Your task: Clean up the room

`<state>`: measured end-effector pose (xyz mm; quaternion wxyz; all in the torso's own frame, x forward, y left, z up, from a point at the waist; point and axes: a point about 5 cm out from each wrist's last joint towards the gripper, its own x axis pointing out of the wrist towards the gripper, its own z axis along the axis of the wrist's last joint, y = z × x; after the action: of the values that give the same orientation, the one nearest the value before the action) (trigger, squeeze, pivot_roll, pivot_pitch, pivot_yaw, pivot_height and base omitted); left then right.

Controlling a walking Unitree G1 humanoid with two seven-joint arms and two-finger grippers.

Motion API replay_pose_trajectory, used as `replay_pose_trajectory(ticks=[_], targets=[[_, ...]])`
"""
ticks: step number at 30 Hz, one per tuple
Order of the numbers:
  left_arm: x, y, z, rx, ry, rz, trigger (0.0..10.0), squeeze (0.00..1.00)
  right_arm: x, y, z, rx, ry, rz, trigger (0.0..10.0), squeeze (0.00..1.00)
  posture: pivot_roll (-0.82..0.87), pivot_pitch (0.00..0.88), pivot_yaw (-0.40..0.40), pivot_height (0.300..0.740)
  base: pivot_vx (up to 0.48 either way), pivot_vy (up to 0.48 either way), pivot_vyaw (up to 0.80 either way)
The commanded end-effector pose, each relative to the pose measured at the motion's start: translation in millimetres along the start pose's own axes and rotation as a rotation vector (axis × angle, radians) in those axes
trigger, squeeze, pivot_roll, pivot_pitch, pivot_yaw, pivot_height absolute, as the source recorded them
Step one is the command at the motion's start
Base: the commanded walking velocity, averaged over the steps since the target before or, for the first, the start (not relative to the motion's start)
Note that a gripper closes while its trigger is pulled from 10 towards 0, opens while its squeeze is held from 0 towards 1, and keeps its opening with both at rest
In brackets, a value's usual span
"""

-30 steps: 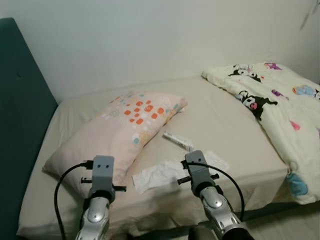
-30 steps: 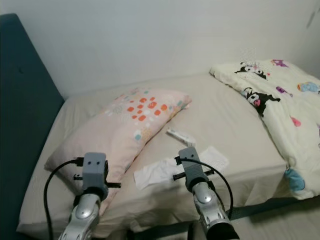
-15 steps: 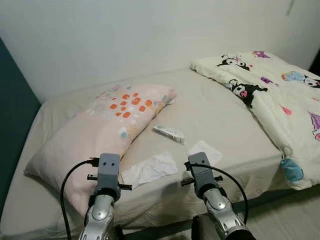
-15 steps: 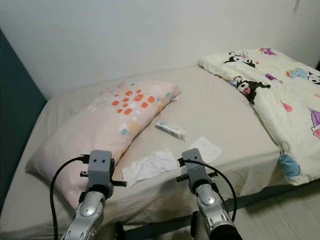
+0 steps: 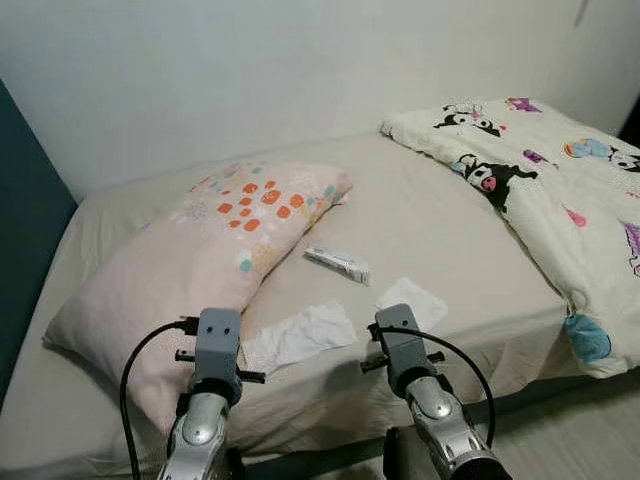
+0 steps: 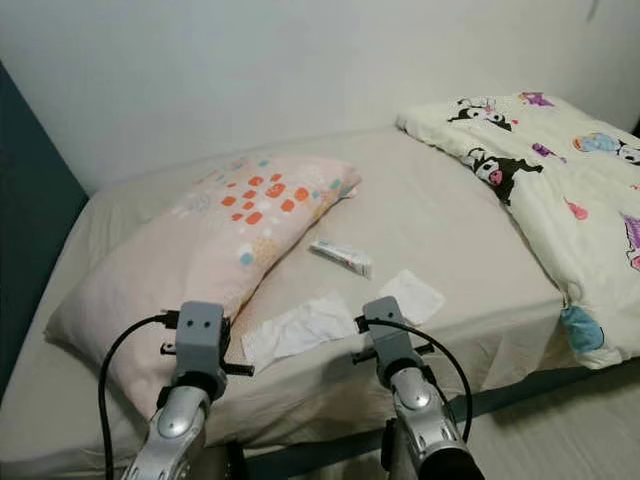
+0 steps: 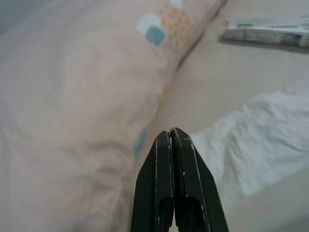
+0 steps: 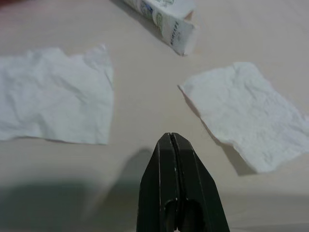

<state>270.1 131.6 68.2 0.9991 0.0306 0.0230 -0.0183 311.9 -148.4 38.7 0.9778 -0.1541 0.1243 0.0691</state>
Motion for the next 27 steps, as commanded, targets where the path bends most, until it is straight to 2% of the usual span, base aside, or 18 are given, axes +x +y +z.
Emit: replay_pose_trajectory(ticks=[1, 2, 3, 4, 10, 14, 16, 20, 23, 26, 27], targets=[[-2.9, 1.3, 4.4, -0.003, -0.025, -0.039, 10.0, 0.0, 4.7, -1.9, 2.8, -0.008, 0.02, -0.017, 10.0, 0.0, -0.01, 0.068, 0.013, 0.556, 0.0, 0.0, 0.0], [-2.9, 1.3, 4.4, -0.003, -0.025, -0.039, 10.0, 0.0, 4.7, -1.9, 2.8, -0.008, 0.02, -0.017, 10.0, 0.0, -0.01, 0.068, 0.013, 0.556, 0.0, 0.0, 0.0], [-3.8, -0.3, 7.1, 0.004, -0.039, -0.066, 10.0, 0.0, 7.8, -6.3, 5.2, -0.002, 0.027, -0.036, 10.0, 0.16, -0.01, 0.072, 0.013, 0.556, 0.0, 0.0, 0.0], [-4.6, -1.5, 9.2, 0.014, -0.049, -0.086, 10.0, 0.0, 10.4, -9.7, 7.1, 0.01, 0.035, -0.048, 10.0, 1.0, -0.01, 0.075, 0.012, 0.556, 0.0, 0.0, 0.0], [-10.3, -2.5, 19.0, 0.027, -0.089, -0.147, 10.0, 0.0, 21.5, -17.6, 15.0, 0.056, 0.092, -0.05, 10.0, 1.0, 0.01, 0.106, 0.008, 0.556, 0.0, 0.0, 0.0], [-11.4, -2.7, 21.0, 0.023, -0.098, -0.157, 10.0, 0.0, 22.6, -17.8, 16.1, 0.065, 0.097, -0.046, 10.0, 1.0, 0.02, 0.113, 0.008, 0.556, 0.0, 0.0, 0.0], [-15.3, -4.9, 28.8, 0.016, -0.126, -0.203, 10.0, 0.0, 25.8, -19.5, 20.1, 0.087, 0.103, -0.032, 10.0, 1.0, 0.05, 0.15, 0.0, 0.556, 0.0, 0.0, 0.0], [-20.7, -6.0, 39.5, 0.013, -0.161, -0.244, 10.0, 0.0, 30.0, -24.8, 26.7, 0.104, 0.103, -0.035, 10.0, 1.0, 0.07, 0.169, -0.002, 0.556, 0.0, 0.0, 0.0], [-24.7, -4.3, 47.9, 0.002, -0.179, -0.262, 10.0, 0.0, 33.7, -30.2, 33.9, 0.144, 0.095, -0.046, 10.0, 1.0, 0.09, 0.192, -0.005, 0.556, 0.0, 0.0, 0.0], [-33.4, -13.0, 59.9, -0.053, -0.201, -0.367, 10.0, 0.0, 36.9, -38.5, 39.2, 0.193, 0.109, -0.066, 10.0, 1.0, 0.11, 0.207, -0.007, 0.556, 0.0, 0.0, 0.0], [-33.4, -13.0, 59.9, -0.053, -0.201, -0.367, 10.0, 0.0, 36.9, -38.5, 39.2, 0.193, 0.109, -0.066, 10.0, 1.0, 0.11, 0.207, -0.007, 0.556, 0.0, 0.0, 0.0]])
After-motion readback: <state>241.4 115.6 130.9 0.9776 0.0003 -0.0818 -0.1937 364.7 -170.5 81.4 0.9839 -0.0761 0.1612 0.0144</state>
